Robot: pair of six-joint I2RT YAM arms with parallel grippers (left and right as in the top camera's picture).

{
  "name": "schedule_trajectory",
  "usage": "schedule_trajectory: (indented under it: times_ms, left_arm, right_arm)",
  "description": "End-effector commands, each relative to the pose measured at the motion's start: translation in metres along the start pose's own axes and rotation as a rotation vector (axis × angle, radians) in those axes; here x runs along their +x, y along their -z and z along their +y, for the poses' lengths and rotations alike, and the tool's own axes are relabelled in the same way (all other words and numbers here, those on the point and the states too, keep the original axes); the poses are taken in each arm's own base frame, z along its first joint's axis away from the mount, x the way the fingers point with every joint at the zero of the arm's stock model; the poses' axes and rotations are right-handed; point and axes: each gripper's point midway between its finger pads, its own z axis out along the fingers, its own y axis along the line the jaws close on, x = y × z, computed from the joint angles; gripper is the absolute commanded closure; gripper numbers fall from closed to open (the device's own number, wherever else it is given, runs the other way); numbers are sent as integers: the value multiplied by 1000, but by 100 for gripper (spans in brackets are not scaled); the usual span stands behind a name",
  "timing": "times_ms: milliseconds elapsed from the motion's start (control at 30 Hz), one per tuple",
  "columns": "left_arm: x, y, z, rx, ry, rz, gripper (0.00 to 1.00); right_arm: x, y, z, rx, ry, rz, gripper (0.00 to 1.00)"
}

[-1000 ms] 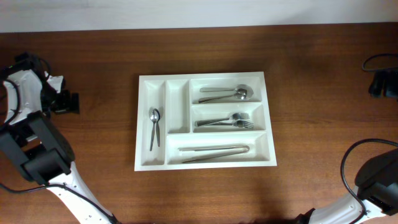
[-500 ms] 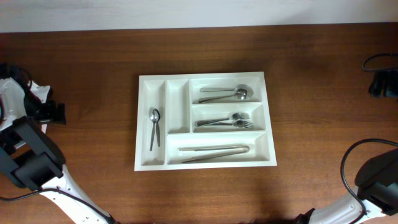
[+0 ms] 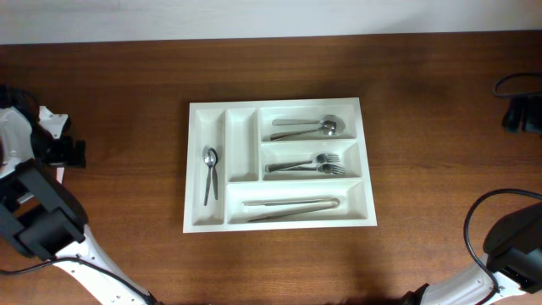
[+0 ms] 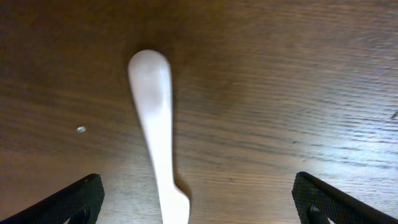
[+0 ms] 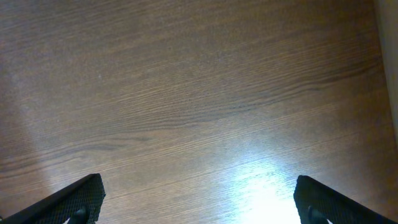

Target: Pack container

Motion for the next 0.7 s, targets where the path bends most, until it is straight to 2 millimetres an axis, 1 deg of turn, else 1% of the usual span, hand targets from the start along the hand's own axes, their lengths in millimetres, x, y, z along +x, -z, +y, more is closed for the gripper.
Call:
schedule_trajectory:
  times_ms: [0, 133, 300, 667]
  left_arm:
    - [11, 2, 12, -8, 47, 3, 1]
    - [19, -1, 16, 5, 68, 17, 1]
    - [18, -3, 11, 59, 80, -9, 1]
    - [21, -10, 9, 62, 58, -2, 1]
  right_arm:
    - [1, 1, -3, 5, -14, -1, 1]
    - [1, 1, -3, 4, -14, -1, 1]
    - [1, 1, -3, 4, -14, -1, 1]
    - [1, 1, -3, 5, -14, -1, 1]
